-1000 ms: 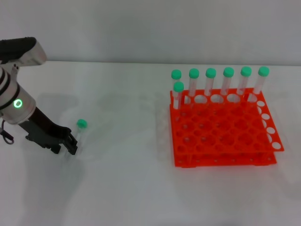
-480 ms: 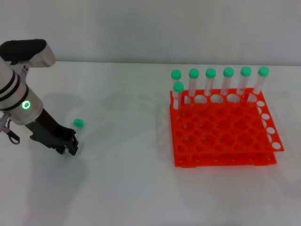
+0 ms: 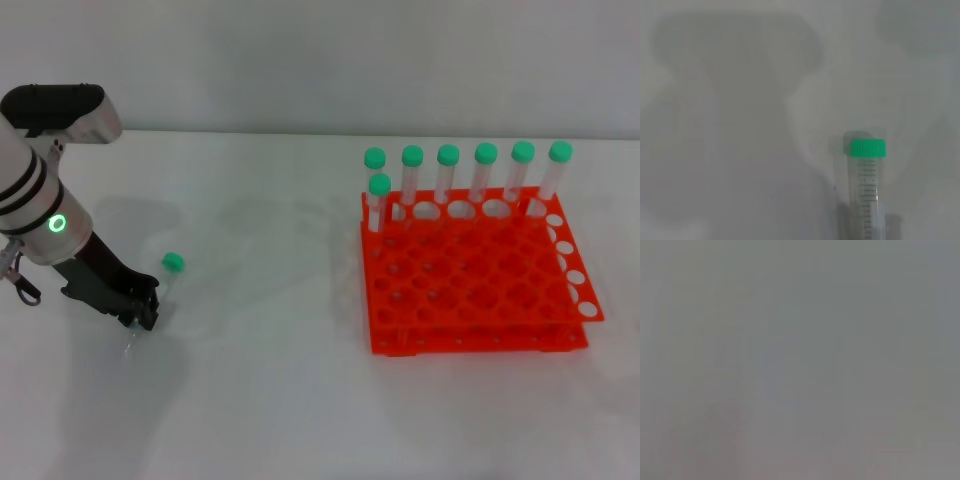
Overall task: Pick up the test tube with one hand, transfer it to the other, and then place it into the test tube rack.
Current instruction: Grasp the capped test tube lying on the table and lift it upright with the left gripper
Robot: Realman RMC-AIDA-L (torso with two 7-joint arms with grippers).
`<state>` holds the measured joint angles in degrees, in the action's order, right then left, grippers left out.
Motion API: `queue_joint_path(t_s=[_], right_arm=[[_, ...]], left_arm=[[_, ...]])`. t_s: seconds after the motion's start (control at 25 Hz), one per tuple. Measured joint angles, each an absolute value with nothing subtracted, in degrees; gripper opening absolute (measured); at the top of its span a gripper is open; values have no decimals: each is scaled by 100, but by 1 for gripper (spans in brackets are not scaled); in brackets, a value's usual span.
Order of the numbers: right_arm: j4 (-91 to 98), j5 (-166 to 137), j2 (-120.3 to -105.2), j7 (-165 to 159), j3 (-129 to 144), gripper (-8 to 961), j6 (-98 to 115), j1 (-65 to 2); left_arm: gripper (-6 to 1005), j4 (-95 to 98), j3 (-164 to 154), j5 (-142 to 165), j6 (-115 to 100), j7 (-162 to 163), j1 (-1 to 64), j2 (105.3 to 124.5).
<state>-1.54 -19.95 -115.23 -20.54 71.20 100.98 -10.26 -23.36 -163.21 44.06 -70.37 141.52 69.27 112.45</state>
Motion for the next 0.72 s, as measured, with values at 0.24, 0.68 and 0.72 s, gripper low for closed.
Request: queue_joint_path(t_s=[0.24, 0.68, 0.72], right_arm=[[-155, -1995, -11522, -2110, 7135, 826, 10101, -1046], [-46, -2013, -11491, -2366, 7523, 823, 10308, -1038], [9, -2011, -11471, -2452, 7662, 823, 10360, -1039]], left_arm=[[186, -2231, -16321, 4451, -6969, 14133, 6914, 11242], [186, -3253, -16315, 2923, -7337, 12472, 6972, 11304], [186, -3488, -16315, 2608, -7452, 12133, 6957, 11364]])
